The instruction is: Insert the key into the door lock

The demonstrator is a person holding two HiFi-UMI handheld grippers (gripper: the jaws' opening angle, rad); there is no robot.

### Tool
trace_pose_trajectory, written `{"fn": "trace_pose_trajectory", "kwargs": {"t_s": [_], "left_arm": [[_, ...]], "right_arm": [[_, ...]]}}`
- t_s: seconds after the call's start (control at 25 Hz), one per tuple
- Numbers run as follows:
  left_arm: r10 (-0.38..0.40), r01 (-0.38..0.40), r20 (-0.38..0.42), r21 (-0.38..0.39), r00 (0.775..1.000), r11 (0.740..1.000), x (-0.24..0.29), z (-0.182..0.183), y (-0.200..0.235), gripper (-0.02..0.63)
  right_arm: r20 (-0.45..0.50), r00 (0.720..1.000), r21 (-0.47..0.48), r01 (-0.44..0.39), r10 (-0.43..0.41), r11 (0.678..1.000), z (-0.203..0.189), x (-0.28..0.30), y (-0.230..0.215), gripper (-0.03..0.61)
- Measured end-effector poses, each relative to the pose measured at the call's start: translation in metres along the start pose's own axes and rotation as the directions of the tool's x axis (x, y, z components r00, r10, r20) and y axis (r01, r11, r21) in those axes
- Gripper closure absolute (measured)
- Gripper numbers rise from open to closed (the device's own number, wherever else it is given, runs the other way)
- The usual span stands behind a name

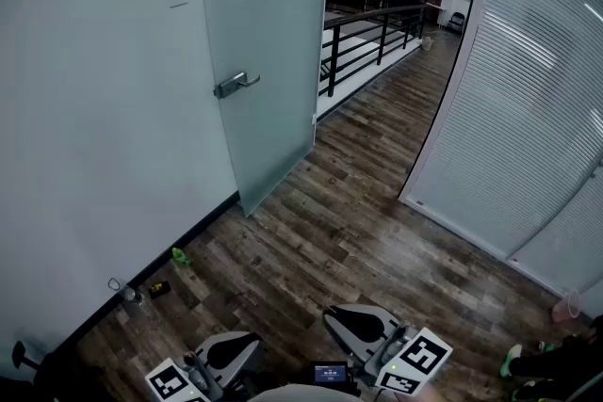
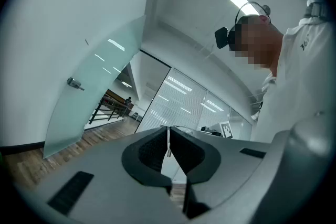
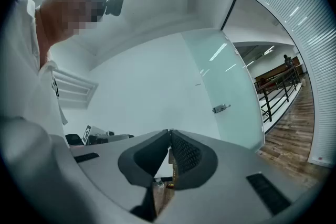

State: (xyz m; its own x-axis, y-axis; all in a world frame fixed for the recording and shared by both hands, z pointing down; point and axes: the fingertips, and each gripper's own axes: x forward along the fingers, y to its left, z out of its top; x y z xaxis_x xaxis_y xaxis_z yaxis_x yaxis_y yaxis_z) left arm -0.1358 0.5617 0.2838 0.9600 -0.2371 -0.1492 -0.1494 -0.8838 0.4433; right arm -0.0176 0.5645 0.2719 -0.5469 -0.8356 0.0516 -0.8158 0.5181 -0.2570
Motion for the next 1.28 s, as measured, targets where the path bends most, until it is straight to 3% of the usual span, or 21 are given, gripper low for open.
{"fn": "trace_pose_trajectory", "kwargs": {"t_s": [0.56, 0.76, 1.28], "left_arm": [[0.004, -0.004, -0.015, -0.004, 1.0, 1.0, -0.001, -0.006, -0.005, 0.591], [0.012, -0.012, -0.011, 0.016, 1.0, 1.0, 0.002, -0.008, -0.007, 0.591], [0.065, -0.065, -0.021, 0.011, 0.998, 0.998, 0.001, -0.014, 0.0, 0.591]], "right_arm": [[0.015, 1.0, -0.004, -0.004, 0.004, 1.0, 0.002, -0.002, 0.004, 0.546], [-0.016, 0.999, -0.043, 0.035, -0.036, 0.998, -0.007, -0.003, 0.002, 0.549], [-0.064, 0.995, -0.028, 0.079, -0.081, 0.996, -0.017, -0.003, -0.017, 0.549]]}}
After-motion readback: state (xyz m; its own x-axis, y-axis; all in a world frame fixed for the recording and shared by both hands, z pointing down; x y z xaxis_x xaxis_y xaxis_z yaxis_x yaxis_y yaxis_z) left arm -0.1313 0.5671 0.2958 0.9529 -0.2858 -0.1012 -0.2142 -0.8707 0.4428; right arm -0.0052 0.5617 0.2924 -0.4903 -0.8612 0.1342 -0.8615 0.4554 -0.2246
